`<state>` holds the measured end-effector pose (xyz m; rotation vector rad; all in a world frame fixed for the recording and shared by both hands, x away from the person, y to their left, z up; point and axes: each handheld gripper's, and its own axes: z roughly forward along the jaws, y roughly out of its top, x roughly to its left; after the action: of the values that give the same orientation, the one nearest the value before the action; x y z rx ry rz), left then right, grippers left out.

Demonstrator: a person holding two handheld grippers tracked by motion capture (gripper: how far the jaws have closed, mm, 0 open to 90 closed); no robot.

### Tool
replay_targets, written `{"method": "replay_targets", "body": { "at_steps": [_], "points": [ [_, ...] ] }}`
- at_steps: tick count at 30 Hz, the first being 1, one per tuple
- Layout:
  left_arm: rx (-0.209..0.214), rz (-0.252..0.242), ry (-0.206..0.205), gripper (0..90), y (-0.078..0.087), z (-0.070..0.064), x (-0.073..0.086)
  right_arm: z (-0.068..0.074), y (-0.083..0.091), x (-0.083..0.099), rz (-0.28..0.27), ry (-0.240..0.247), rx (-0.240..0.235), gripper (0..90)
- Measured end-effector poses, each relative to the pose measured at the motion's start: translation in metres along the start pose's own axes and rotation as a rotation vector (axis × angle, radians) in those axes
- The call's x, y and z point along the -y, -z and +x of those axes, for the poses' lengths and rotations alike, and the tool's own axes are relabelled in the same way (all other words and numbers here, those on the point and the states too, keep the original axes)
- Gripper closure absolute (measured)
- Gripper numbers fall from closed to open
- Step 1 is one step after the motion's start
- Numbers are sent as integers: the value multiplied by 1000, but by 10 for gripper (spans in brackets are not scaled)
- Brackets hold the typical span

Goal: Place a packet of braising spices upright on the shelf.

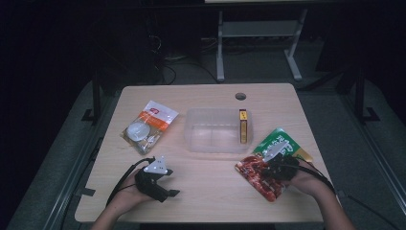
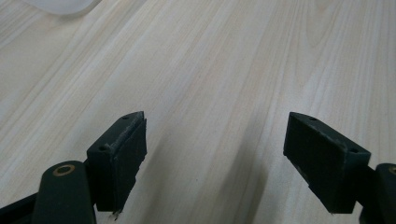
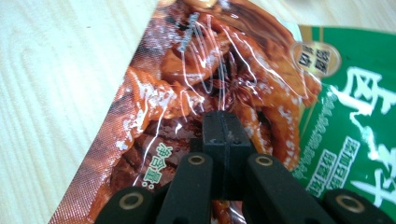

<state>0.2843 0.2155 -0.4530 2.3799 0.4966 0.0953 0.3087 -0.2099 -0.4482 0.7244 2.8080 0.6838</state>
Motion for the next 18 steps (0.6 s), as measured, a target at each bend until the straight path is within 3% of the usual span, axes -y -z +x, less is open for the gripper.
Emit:
{"method": "replay_targets", "body": {
  "at_steps": [3,4,6,12,18],
  "points": [
    [0,-3,-1,209,0,0,0,-5,2,3,-19,-7,-7,900],
    [0,-4,-2,209,1,0,0,-16,6,7,-25,-35,33,900],
    [5,-3,-2,209,0,0,0,-25,11,11,-33,-78,51,900],
    [9,-3,4,209,-2,0,0,-52,15,28,-36,-148,121,900],
    [13,11,-5,209,-3,-1,-1,-58,10,34,-38,-177,82,900]
  ]
}}
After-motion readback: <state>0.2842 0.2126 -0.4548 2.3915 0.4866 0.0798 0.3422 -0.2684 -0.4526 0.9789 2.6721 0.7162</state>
